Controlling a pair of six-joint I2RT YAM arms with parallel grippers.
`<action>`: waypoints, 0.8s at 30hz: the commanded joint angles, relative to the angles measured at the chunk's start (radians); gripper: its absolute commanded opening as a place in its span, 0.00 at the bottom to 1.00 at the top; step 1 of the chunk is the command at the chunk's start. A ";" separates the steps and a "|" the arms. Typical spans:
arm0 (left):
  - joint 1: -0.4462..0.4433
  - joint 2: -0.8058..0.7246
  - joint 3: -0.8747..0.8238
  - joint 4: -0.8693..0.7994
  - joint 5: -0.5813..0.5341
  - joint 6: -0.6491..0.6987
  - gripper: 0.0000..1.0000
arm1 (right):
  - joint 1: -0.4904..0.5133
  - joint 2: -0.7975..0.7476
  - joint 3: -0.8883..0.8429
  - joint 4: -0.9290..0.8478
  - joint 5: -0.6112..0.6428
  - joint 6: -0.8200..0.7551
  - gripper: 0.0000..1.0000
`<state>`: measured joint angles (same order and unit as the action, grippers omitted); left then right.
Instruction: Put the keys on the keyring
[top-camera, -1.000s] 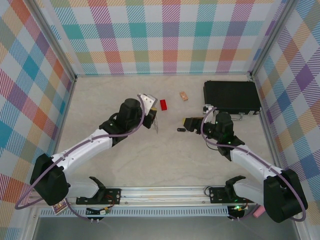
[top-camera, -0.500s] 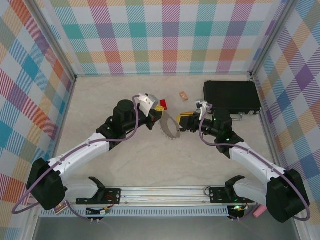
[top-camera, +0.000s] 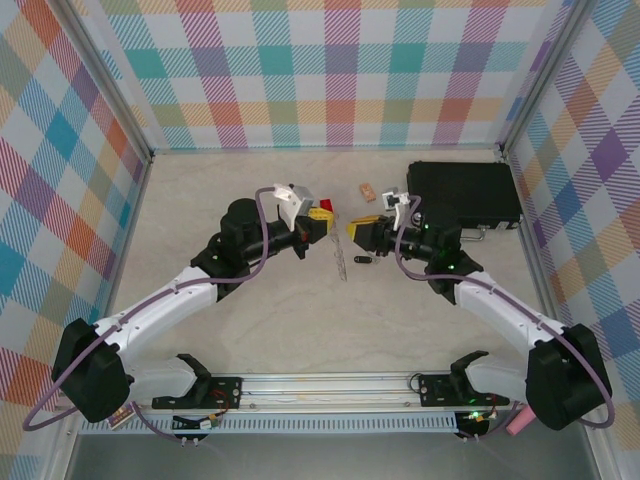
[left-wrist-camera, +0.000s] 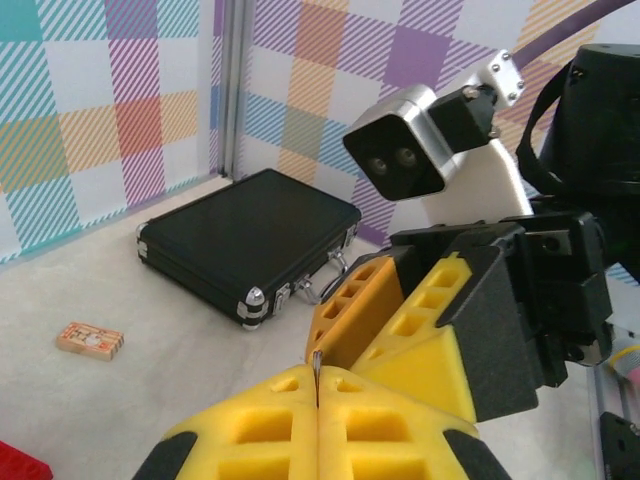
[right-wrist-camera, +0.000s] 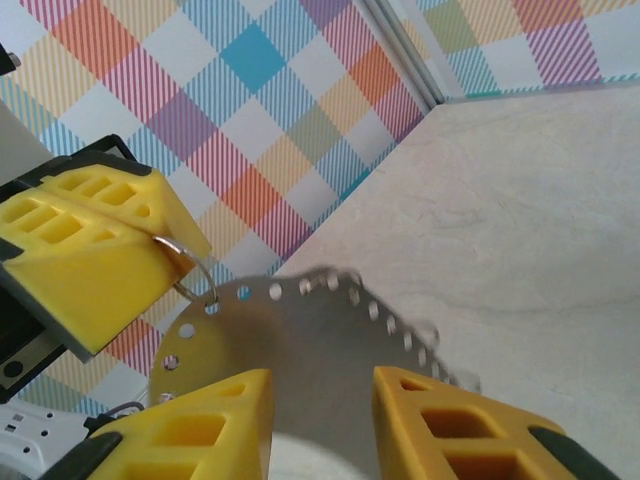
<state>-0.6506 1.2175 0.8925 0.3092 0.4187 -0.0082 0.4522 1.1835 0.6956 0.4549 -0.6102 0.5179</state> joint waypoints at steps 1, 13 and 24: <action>0.015 -0.024 -0.013 0.106 0.048 -0.053 0.00 | 0.002 0.024 0.048 0.050 -0.064 0.030 0.30; 0.037 0.008 -0.066 0.276 0.040 -0.177 0.00 | -0.042 0.122 0.010 0.409 -0.176 0.241 0.31; 0.039 0.089 -0.103 0.565 0.023 -0.327 0.00 | -0.053 0.234 0.042 0.700 -0.266 0.415 0.32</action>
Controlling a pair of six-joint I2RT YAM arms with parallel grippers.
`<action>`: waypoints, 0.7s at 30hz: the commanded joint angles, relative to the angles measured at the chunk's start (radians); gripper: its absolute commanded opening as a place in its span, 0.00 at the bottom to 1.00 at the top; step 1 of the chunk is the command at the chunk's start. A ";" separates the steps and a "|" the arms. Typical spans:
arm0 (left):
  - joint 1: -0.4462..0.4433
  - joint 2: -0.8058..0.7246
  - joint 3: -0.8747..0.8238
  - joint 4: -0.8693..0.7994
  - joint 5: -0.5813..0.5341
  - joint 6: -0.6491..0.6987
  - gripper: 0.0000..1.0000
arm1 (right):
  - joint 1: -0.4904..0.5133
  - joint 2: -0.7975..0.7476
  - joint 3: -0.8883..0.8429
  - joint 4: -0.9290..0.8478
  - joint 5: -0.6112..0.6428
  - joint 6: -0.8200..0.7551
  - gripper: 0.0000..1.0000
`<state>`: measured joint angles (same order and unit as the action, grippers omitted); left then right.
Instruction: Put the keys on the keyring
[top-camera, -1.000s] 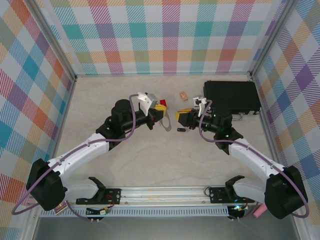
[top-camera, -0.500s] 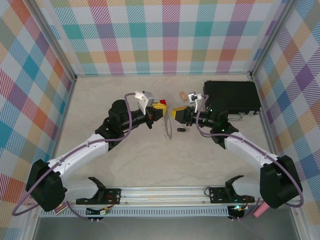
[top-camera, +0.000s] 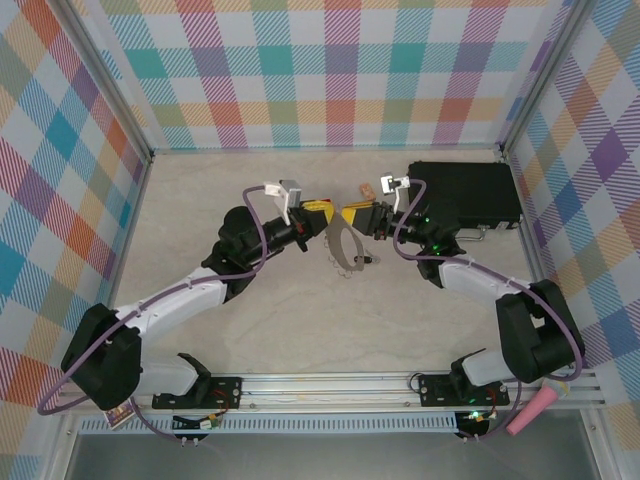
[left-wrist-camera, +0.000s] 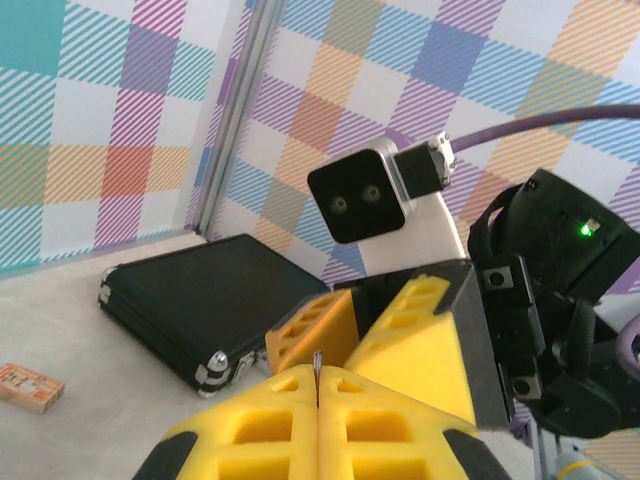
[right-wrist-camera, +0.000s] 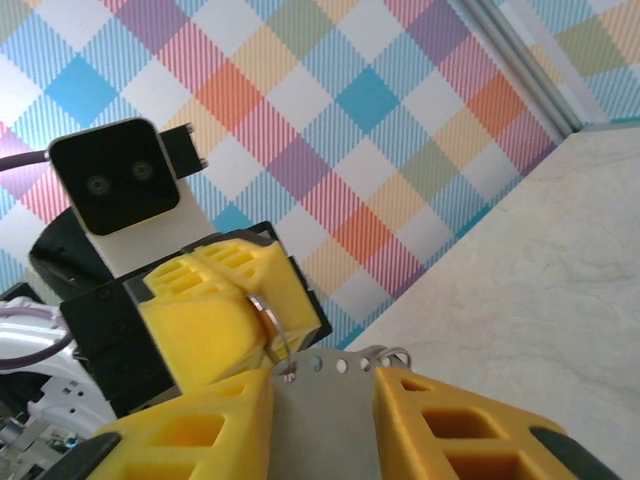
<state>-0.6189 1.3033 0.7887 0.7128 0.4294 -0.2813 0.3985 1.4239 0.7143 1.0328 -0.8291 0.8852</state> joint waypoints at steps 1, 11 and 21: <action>0.007 0.009 0.003 0.172 0.016 -0.059 0.00 | 0.000 -0.010 0.026 0.122 -0.047 0.045 0.32; 0.007 0.049 0.035 0.206 0.072 -0.108 0.00 | 0.008 -0.031 0.040 0.082 -0.051 0.007 0.28; 0.007 0.049 0.038 0.206 0.105 -0.127 0.00 | 0.024 -0.053 0.064 -0.004 -0.041 -0.063 0.23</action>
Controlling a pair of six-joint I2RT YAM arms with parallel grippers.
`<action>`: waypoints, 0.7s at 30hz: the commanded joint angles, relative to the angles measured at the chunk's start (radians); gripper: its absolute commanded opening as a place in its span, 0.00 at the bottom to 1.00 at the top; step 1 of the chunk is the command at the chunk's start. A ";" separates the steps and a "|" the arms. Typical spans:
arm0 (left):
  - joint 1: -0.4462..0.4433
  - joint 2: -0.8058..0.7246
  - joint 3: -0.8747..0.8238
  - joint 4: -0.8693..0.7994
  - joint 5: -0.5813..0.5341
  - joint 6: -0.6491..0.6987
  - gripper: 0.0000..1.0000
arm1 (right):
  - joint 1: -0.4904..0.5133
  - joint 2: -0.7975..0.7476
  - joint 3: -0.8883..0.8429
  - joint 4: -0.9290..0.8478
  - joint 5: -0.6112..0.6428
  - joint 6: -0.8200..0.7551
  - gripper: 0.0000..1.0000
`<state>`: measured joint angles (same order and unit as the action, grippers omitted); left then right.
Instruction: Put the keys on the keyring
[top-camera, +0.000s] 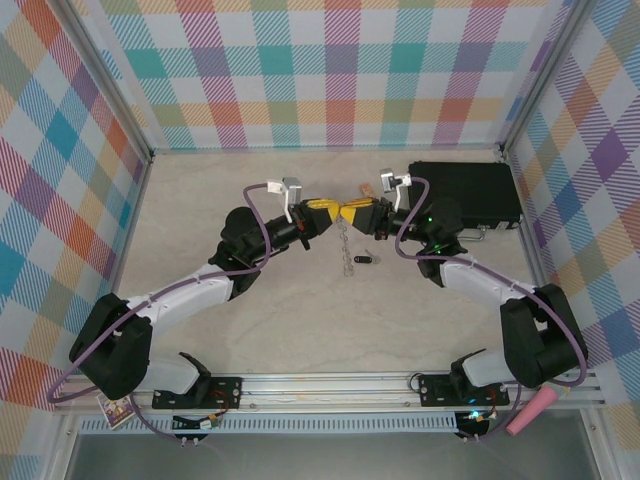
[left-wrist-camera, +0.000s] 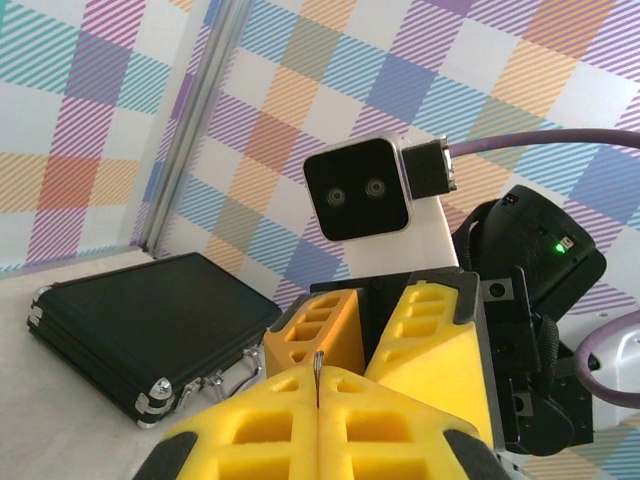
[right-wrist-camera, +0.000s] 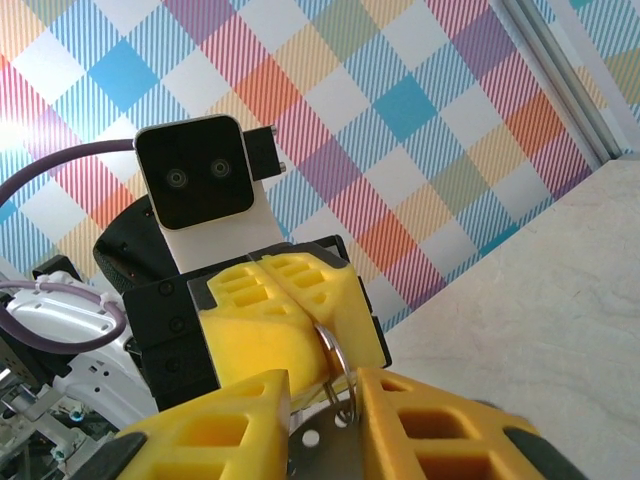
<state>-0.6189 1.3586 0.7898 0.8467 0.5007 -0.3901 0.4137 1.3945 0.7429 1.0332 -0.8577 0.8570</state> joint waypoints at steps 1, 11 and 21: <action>0.006 -0.006 0.038 0.072 0.036 -0.019 0.00 | 0.008 -0.022 0.035 -0.002 -0.014 -0.035 0.22; 0.008 -0.005 0.040 0.043 0.035 -0.016 0.00 | 0.011 -0.047 0.031 -0.092 -0.012 -0.100 0.00; 0.075 -0.038 0.021 -0.127 0.040 0.042 0.19 | 0.014 -0.173 0.095 -0.708 0.094 -0.532 0.00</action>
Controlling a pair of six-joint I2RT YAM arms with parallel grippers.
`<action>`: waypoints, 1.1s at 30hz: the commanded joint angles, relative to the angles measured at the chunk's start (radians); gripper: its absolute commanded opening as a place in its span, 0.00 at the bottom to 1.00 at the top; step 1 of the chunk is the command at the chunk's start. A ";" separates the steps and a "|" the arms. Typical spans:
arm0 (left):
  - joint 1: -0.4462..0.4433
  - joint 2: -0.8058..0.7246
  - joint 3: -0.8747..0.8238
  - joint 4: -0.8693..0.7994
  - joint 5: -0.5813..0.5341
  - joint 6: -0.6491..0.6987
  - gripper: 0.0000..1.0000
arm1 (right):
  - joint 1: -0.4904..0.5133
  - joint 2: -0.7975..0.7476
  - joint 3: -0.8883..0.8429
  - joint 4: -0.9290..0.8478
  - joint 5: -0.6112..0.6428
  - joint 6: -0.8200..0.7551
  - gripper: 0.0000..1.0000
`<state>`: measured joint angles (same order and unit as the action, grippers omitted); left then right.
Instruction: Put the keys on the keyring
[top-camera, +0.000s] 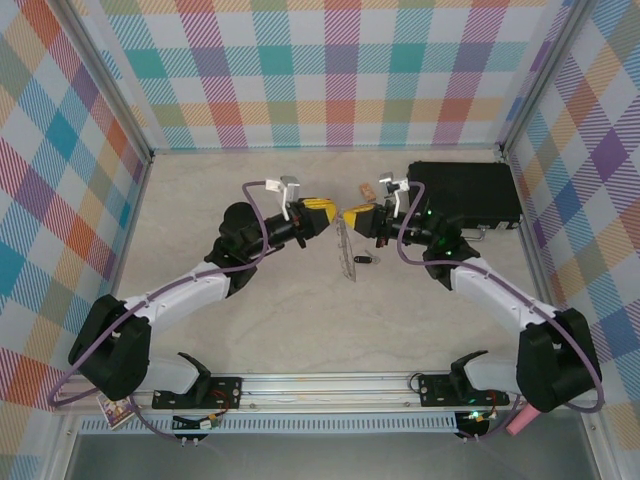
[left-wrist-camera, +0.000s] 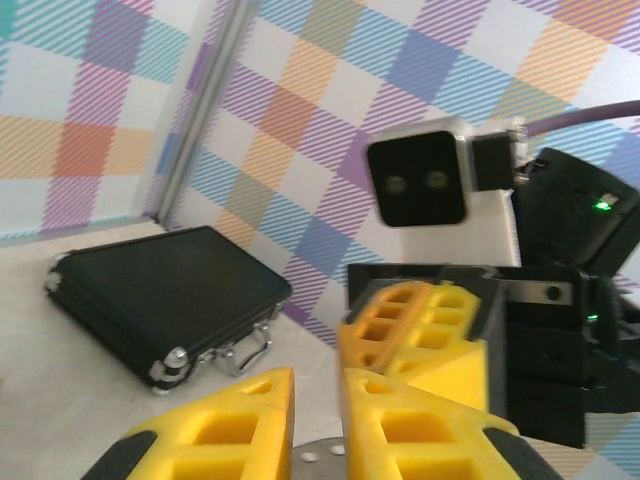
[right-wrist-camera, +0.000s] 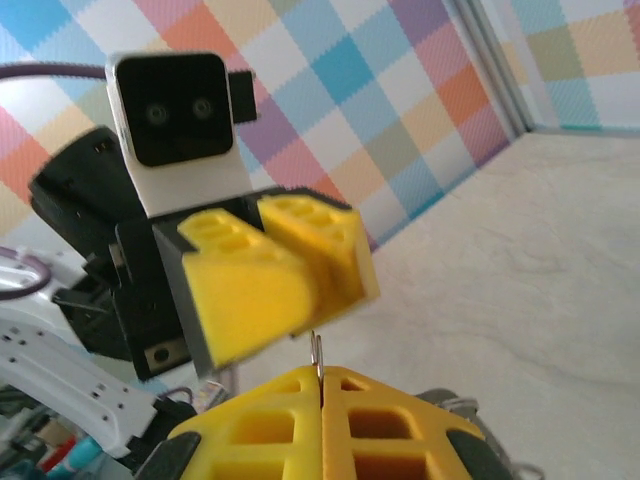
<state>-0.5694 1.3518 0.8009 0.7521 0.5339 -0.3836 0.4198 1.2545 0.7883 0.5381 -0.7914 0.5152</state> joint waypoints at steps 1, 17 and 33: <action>0.030 -0.036 0.003 -0.040 0.009 0.048 0.20 | 0.011 -0.036 0.066 -0.275 0.029 -0.244 0.00; 0.039 -0.122 -0.077 -0.215 0.073 0.223 0.29 | 0.069 0.088 0.395 -0.909 0.085 -0.694 0.00; 0.039 -0.085 -0.078 -0.120 0.263 0.153 0.32 | 0.091 0.093 0.414 -0.933 0.024 -0.699 0.00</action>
<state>-0.5377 1.2518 0.7086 0.5831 0.7341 -0.2115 0.5045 1.3521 1.1797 -0.4030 -0.7090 -0.1661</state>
